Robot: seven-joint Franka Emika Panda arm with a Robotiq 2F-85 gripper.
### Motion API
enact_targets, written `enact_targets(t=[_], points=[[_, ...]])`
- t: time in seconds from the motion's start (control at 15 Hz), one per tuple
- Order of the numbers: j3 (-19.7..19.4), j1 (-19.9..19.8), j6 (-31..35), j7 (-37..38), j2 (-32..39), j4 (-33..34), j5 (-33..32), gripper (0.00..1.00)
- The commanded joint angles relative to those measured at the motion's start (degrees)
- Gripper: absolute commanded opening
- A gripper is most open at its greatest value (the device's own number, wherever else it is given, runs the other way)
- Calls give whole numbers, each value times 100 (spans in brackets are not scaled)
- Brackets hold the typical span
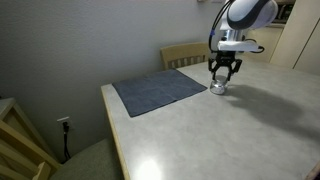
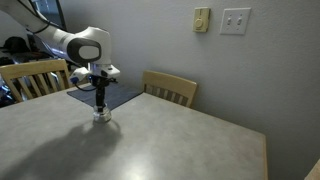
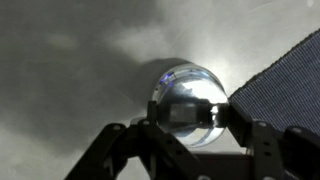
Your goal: Put the lid on the bottle
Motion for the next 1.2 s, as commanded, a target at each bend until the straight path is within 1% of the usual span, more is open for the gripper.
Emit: enact_targets(t=[0.0, 0.27, 0.73, 0.8, 0.87, 0.93, 1.07, 1.13], points=[[40, -140, -74, -131, 69, 42, 156, 44], [58, -247, -123, -189, 131, 80, 250, 44], [11, -253, -385, -81, 268, 275, 211, 44], [-5, -229, -374, -29, 244, 257, 197, 54], [-14, -209, -312, 3, 204, 211, 187, 92], [-29, -181, -289, 47, 152, 156, 161, 93], [-66, -80, -212, 212, 22, 8, 95, 100], [-78, -20, -178, 313, -44, -60, 62, 100]])
